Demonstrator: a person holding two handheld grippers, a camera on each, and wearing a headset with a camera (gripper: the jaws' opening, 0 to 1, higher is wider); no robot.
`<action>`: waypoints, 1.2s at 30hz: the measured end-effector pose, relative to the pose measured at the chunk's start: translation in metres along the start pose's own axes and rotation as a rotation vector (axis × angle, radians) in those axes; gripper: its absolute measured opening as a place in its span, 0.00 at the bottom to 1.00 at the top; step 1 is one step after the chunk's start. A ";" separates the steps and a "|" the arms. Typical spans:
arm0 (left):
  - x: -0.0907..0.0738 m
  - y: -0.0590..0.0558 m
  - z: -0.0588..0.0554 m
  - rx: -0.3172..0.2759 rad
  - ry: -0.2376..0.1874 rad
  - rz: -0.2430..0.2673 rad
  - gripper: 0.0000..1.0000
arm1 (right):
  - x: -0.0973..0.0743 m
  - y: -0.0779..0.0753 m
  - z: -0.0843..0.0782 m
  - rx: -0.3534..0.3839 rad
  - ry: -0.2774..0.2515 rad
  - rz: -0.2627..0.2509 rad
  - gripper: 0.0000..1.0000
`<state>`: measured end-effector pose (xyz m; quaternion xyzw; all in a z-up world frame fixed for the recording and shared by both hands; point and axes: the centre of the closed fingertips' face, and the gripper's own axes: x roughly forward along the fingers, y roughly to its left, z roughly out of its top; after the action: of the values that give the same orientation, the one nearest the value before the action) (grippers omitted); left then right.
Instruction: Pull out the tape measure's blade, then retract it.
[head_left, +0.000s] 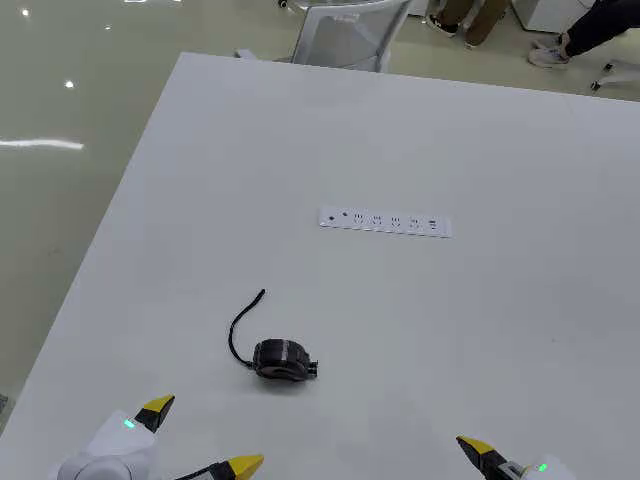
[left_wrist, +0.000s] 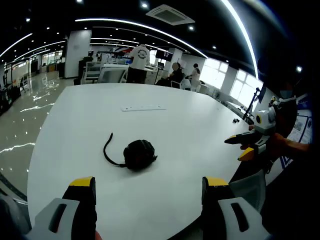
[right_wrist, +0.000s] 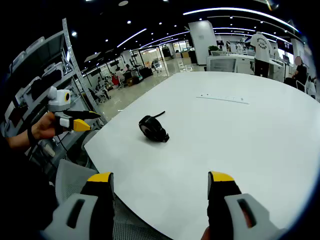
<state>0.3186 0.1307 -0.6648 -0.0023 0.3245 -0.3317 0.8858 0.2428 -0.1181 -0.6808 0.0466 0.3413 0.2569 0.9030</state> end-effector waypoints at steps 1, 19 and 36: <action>0.000 0.000 0.000 -0.001 0.001 0.002 0.84 | 0.001 0.000 0.000 -0.004 0.004 -0.001 0.78; -0.003 0.005 -0.009 -0.008 0.023 0.012 0.84 | 0.007 0.001 -0.002 -0.010 0.023 0.007 0.78; -0.006 0.005 -0.013 -0.017 0.029 0.020 0.84 | 0.005 0.000 -0.005 -0.009 0.036 0.000 0.78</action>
<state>0.3106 0.1406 -0.6728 -0.0016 0.3401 -0.3201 0.8843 0.2426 -0.1165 -0.6878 0.0379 0.3562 0.2593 0.8969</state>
